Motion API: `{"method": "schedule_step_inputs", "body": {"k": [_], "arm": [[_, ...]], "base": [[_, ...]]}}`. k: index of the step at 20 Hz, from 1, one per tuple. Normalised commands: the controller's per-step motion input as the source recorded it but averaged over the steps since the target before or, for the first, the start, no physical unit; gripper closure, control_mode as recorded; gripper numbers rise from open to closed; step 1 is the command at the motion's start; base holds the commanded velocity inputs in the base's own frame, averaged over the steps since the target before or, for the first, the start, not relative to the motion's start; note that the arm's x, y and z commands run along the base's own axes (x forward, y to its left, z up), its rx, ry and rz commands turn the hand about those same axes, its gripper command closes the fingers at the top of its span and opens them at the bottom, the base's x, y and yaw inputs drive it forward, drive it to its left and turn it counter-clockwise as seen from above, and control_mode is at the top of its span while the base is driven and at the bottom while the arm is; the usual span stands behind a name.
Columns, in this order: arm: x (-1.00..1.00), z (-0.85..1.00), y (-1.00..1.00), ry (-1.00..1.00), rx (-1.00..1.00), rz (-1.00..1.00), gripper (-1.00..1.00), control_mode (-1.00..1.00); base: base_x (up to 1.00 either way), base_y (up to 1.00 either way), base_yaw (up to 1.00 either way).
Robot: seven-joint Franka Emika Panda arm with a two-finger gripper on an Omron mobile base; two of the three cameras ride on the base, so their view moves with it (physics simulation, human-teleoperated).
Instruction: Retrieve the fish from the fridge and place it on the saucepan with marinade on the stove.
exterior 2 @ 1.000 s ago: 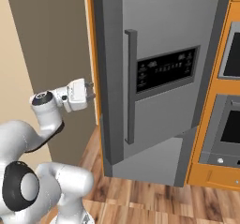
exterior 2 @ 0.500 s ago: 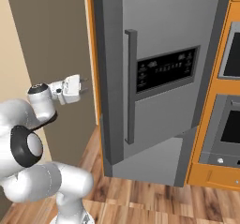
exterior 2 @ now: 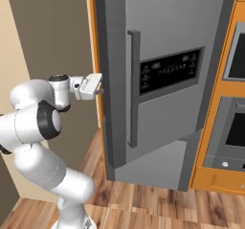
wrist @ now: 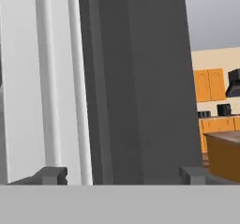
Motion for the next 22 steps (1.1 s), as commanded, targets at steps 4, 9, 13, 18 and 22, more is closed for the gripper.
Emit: {"method": "schedule_step_inputs", "body": {"k": [4,9,13,18,22], "arm": [[-0.24,-0.19,-0.91,-0.08,0.03,0.00,-1.00,-1.00],[-0.93,-0.31,-0.93,-0.19,0.01,-0.01,-1.00,-1.00],[-1.00,-0.26,-1.00,-0.19,0.05,0.00,-1.00,-1.00],[-1.00,-0.12,-1.00,-0.19,0.08,0.00,-1.00,-1.00],[-0.99,-0.03,-1.00,-0.13,0.07,0.00,-1.00,-1.00]], "base": [[0.00,0.00,0.00],[0.00,0.00,0.00],[0.00,0.00,0.00],[0.00,0.00,0.00],[0.00,0.00,0.00]]}}
